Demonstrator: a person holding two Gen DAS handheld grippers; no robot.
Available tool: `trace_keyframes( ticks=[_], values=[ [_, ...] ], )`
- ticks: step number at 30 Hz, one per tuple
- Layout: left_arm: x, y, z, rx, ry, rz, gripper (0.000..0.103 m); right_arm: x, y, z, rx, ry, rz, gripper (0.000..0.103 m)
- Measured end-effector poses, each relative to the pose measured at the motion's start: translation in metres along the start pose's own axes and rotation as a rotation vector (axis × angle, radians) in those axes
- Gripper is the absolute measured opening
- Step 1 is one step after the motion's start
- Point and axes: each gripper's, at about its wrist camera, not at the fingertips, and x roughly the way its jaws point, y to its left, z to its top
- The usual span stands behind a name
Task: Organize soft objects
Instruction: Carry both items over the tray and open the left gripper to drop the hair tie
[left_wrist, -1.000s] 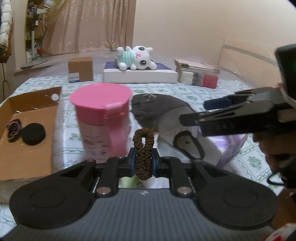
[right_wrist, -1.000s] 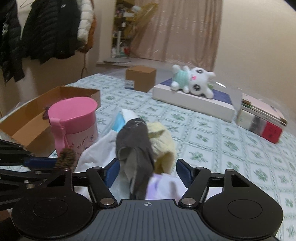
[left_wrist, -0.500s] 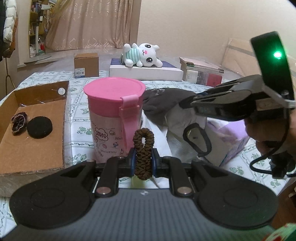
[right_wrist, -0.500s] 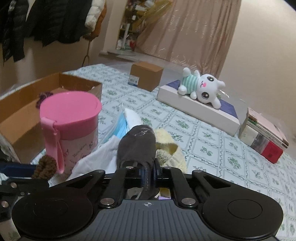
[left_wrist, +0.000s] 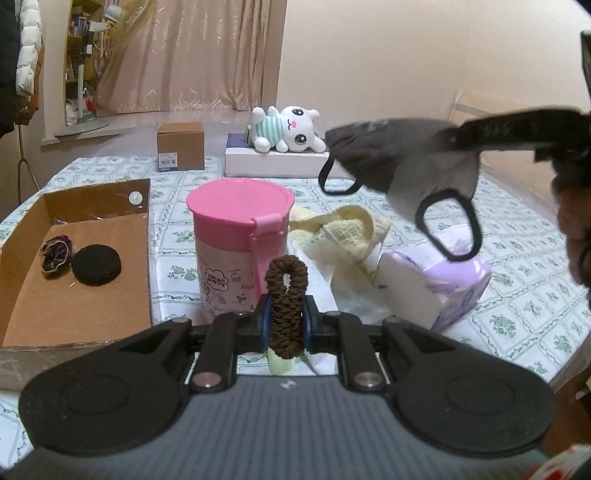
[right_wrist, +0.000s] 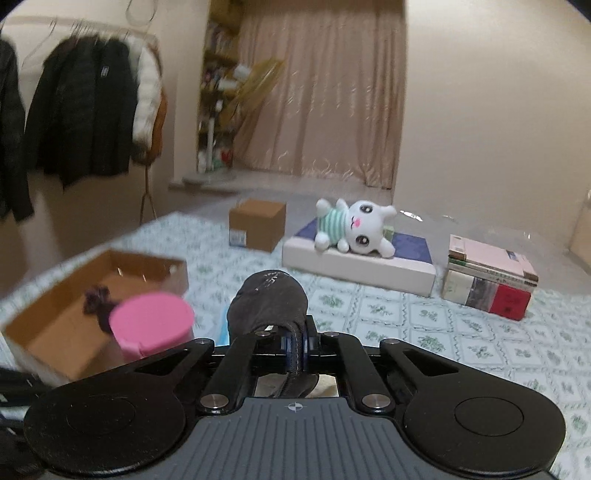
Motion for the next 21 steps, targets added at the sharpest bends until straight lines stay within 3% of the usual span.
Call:
trace_keyframes(
  ticks=[6, 13, 21],
  values=[
    [-0.015, -0.001, 0.001, -0.002, -0.019, 0.003, 0.015, -0.033, -0.009, 0.011, 0.06, -0.016, -0.021, 0.005],
    [-0.032, 0.002, 0.001, -0.003, -0.034, 0.01, 0.015, -0.06, -0.007, -0.001, 0.082, 0.011, -0.035, 0.005],
    [-0.048, 0.011, 0.001, -0.014, -0.052, 0.032, 0.015, -0.085, 0.016, -0.008, 0.065, 0.008, -0.014, 0.005]
  ],
)
